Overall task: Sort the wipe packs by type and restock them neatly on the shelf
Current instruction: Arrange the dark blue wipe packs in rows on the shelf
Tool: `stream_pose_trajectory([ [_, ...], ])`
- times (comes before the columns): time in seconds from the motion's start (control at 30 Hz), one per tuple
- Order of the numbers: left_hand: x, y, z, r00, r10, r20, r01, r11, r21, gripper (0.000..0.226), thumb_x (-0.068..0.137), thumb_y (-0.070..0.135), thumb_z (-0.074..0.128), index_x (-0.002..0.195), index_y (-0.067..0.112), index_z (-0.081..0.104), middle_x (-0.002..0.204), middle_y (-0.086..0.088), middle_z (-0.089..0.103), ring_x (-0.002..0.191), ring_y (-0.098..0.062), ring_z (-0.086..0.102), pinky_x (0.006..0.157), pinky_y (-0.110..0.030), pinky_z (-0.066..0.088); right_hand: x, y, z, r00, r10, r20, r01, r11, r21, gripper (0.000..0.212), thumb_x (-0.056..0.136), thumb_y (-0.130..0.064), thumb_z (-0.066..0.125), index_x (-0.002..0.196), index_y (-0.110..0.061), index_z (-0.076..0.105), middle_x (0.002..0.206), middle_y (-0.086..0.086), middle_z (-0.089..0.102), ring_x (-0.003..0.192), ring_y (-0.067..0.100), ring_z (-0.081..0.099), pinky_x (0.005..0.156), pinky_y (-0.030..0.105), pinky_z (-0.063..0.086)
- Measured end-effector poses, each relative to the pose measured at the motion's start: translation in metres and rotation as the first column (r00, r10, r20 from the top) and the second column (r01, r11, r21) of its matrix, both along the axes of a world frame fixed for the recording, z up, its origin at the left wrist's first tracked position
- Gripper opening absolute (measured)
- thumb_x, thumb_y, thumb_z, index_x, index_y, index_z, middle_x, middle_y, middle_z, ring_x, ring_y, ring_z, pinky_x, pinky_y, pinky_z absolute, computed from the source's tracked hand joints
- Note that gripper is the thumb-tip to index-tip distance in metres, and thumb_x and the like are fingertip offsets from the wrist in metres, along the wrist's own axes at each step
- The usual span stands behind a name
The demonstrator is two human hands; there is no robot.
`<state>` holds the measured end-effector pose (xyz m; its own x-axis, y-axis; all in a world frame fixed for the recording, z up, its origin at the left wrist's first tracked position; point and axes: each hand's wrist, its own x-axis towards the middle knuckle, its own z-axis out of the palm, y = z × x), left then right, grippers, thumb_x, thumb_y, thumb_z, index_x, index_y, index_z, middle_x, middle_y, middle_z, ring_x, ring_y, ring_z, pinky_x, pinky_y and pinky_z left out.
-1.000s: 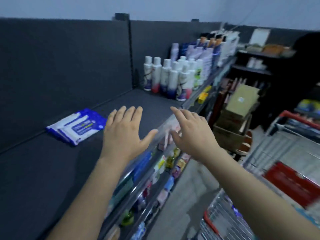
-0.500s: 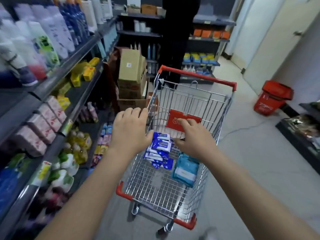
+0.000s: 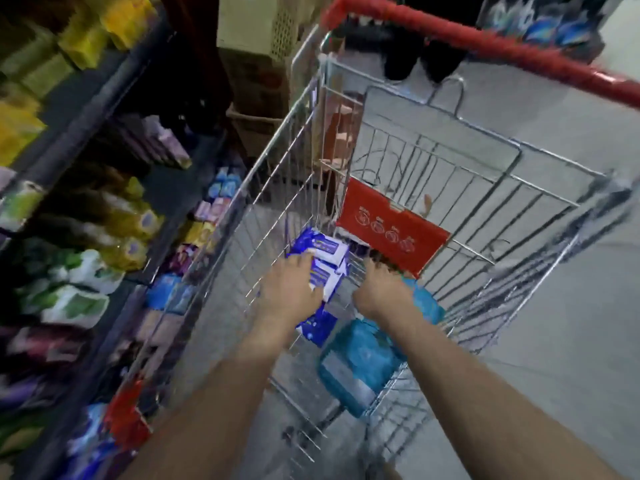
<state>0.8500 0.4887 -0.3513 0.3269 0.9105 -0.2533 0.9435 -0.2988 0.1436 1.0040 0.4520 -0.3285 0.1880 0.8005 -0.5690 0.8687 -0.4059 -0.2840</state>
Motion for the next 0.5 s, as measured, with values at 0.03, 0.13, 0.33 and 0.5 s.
stream_pose_trajectory([
  [0.03, 0.004, 0.008, -0.018, 0.999, 0.05, 0.014, -0.05, 0.998, -0.035, 0.05, 0.087, 0.039, 0.052, 0.132, 0.017, 0.045, 0.127, -0.007, 0.056, 0.116, -0.028, 0.052, 0.094, -0.038, 0.042, 0.008, 0.014, -0.015, 1.0, 0.023, -0.012, -0.023, 0.999, -0.026, 0.054, 0.093, -0.027, 0.05, 0.141, -0.012, 0.032, 0.14, 0.017, 0.043, 0.126, 0.035, 0.045, 0.099, 0.04, 0.039],
  [0.13, 0.014, 0.03, -0.066, 0.985, 0.173, -0.011, -0.173, 0.978, -0.119, 0.049, 0.087, 0.036, 0.053, 0.13, 0.014, 0.045, 0.123, -0.011, 0.057, 0.114, -0.033, 0.052, 0.092, -0.041, 0.044, 0.022, 0.054, -0.061, 0.996, 0.061, -0.068, -0.065, 0.996, -0.064, 0.05, 0.093, -0.024, 0.05, 0.139, -0.01, 0.036, 0.137, 0.017, 0.045, 0.124, 0.035, 0.047, 0.098, 0.041, 0.041],
  [0.33, 0.011, 0.068, -0.143, 0.881, 0.471, -0.051, -0.469, 0.852, -0.233, 0.051, 0.09, 0.037, 0.055, 0.131, 0.008, 0.044, 0.131, -0.015, 0.053, 0.119, -0.034, 0.052, 0.096, -0.04, 0.042, 0.008, 0.096, -0.156, 0.944, -0.149, -0.294, 0.105, 0.981, -0.161, 0.053, 0.09, -0.031, 0.059, 0.136, -0.01, 0.044, 0.136, 0.014, 0.052, 0.122, 0.031, 0.052, 0.096, 0.036, 0.042],
  [0.5, 0.007, 0.075, -0.188, 0.673, 0.72, 0.166, -0.591, 0.66, -0.465, 0.057, 0.081, 0.028, 0.071, 0.129, 0.004, 0.05, 0.131, -0.015, 0.052, 0.123, -0.031, 0.049, 0.099, -0.035, 0.041, -0.013, 0.095, -0.208, 0.666, -0.577, -0.473, 0.505, 0.815, -0.284, 0.053, 0.081, -0.029, 0.075, 0.122, -0.007, 0.051, 0.124, 0.011, 0.061, 0.11, 0.03, 0.06, 0.096, 0.041, 0.047],
])
